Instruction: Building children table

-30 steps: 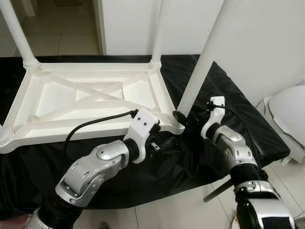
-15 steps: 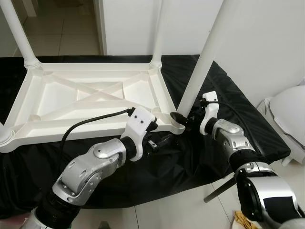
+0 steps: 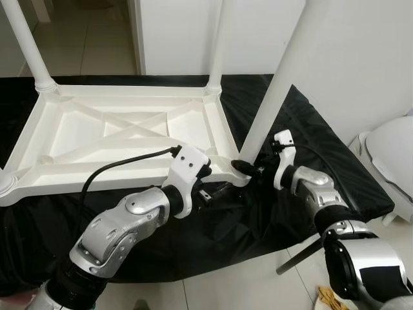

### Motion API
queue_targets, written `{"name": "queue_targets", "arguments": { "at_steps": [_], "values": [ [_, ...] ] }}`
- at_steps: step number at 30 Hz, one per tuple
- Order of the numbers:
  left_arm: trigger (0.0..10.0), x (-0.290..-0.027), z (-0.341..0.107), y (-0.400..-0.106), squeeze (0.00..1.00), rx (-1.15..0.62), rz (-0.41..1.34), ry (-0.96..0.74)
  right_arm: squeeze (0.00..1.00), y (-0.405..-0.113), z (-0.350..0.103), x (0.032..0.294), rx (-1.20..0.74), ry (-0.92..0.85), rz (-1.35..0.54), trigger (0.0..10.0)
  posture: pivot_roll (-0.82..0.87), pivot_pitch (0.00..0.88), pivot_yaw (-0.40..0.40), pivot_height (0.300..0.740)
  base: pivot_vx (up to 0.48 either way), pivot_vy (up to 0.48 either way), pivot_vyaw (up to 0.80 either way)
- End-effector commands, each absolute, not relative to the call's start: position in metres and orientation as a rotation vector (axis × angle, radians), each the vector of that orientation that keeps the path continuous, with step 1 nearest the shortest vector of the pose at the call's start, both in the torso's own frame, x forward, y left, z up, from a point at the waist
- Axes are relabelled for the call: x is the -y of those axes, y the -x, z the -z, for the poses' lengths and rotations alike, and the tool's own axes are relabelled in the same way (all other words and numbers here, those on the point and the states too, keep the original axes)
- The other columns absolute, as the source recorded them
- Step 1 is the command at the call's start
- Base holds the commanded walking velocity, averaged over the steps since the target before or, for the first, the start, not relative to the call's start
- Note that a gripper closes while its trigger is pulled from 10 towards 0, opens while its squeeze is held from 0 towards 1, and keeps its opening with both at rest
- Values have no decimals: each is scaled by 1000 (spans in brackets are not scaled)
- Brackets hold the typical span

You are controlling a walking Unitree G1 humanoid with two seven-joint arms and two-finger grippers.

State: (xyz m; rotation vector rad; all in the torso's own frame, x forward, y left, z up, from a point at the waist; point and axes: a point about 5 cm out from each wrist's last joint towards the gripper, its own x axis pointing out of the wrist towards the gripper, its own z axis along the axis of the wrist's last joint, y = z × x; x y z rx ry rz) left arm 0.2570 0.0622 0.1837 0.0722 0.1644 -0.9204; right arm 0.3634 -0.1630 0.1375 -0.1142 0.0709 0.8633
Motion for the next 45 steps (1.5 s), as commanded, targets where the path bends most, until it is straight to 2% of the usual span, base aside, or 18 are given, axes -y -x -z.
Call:
{"name": "queue_targets", "arguments": {
  "at_steps": [1, 7, 16, 17, 22, 24, 31, 40, 41, 42, 43, 44, 45],
  "values": [
    [10000, -56, -188, -251, 0, -159, 1042, -71, 0, -357, -127, 160, -90, 85, -894, 0, 23, 36, -60, 740, 0, 0, 0],
    [10000, -55, -186, -249, 0, -164, 1049, -67, 0, -353, -131, 152, -22, 34, -866, 0, 14, 45, -62, 740, 0, 0, 0],
    [10000, -54, -185, -248, 0, -169, 1052, -59, 0, -346, -128, 135, 5, -13, -689, 0, 12, 52, -69, 740, 0, 0, 0],
    [10000, -54, -185, -247, 0, -170, 1051, -57, 0, -343, -127, 129, 11, -28, -611, 0, 14, 52, -74, 740, 0, 0, 0],
    [10000, -54, -185, -247, 0, -171, 1048, -56, 0, -341, -126, 124, 10, -54, -461, 0, 17, 53, -75, 740, 0, 0, 0],
    [10000, -54, -185, -247, 0, -172, 1047, -55, 0, -335, -128, 119, 16, -74, -272, 0, 17, 48, -77, 740, 0, 0, 0],
    [10000, -54, -184, -248, 0, -170, 1048, -57, 0, -324, -133, 110, 3, -104, -85, 0, 20, 39, -82, 740, 0, 0, 0],
    [10000, -52, -185, -248, 0, -168, 1053, -59, 0, -319, -137, 105, -11, -113, -50, 0, 23, 31, -85, 740, 0, 0, 0],
    [10000, -52, -185, -247, 0, -169, 1053, -60, 0, -320, -137, 106, -19, -115, -42, 10000, 23, 28, -86, 740, 0, 0, 0],
    [10000, -52, -185, -247, 0, -169, 1053, -60, 0, -319, -138, 107, -28, -116, -29, 10000, 23, 28, -86, 740, 0, 0, 0],
    [10000, -52, -185, -247, 0, -169, 1054, -60, 529, -320, -138, 109, -34, -114, -19, 10000, 23, 25, -86, 740, 0, 0, 0],
    [10000, -52, -185, -247, 0, -169, 1054, -61, 1000, -321, -139, 111, -31, -122, -23, 10000, 23, 25, -86, 740, 0, 0, 0],
    [10000, -52, -185, -247, 0, -169, 1054, -61, 1000, -321, -139, 111, -31, -122, -23, 10000, 23, 25, -86, 740, 0, 0, 0]
  ]
}}
